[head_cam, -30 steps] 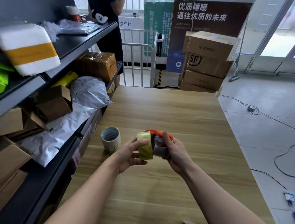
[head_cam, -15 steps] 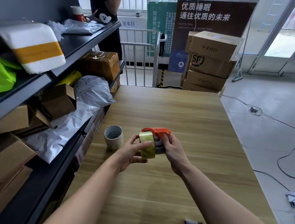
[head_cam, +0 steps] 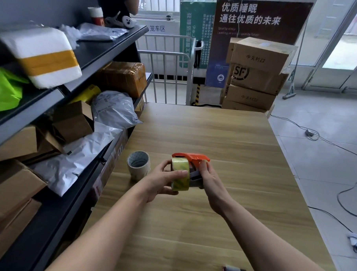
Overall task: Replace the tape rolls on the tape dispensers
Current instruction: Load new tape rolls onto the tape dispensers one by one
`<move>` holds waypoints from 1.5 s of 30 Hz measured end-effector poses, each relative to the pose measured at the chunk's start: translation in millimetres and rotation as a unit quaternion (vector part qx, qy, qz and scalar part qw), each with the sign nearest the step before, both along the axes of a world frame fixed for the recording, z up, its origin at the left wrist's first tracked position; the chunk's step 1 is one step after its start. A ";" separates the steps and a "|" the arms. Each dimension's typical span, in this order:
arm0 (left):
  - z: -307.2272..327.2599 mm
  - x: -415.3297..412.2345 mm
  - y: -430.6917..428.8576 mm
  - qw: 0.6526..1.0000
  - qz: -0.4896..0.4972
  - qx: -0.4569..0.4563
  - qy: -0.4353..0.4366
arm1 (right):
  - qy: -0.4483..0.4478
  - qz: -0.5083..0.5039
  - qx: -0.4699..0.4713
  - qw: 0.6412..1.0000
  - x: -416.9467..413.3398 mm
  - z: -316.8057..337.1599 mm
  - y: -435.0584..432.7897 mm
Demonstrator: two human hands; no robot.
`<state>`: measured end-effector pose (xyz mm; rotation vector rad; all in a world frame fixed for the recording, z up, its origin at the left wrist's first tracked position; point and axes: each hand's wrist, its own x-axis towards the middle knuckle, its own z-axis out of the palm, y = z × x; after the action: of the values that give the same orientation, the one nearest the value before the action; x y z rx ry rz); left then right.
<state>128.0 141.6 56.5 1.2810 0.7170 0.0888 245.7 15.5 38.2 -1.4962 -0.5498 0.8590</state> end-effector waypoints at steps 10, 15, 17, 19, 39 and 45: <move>0.5 6.9 -7.3 0.999 0.005 0.037 -0.038 | 0.028 -0.006 0.047 0.998 -3.8 0.0 6.6; 1.0 12.8 -11.6 0.990 -0.016 0.090 -0.108 | 0.103 0.028 0.065 0.992 -6.8 12.0 12.1; -0.5 14.6 -12.7 0.985 -0.043 0.125 -0.108 | 0.119 0.039 0.064 0.990 -6.5 14.9 13.5; -3.0 14.6 -13.7 0.984 -0.052 0.131 -0.112 | 0.122 0.039 0.063 0.990 -4.9 16.4 12.8; 9.8 9.9 -12.8 0.916 -0.067 0.389 -0.067 | 0.326 0.065 0.102 0.938 17.4 18.2 4.8; 23.1 8.1 -9.3 0.993 -0.025 0.108 -0.044 | 0.284 0.145 0.156 0.935 10.3 18.5 0.6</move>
<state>136.1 132.3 79.6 1.4921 0.6105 0.1846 256.1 16.2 56.7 -0.8289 -0.4475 1.3087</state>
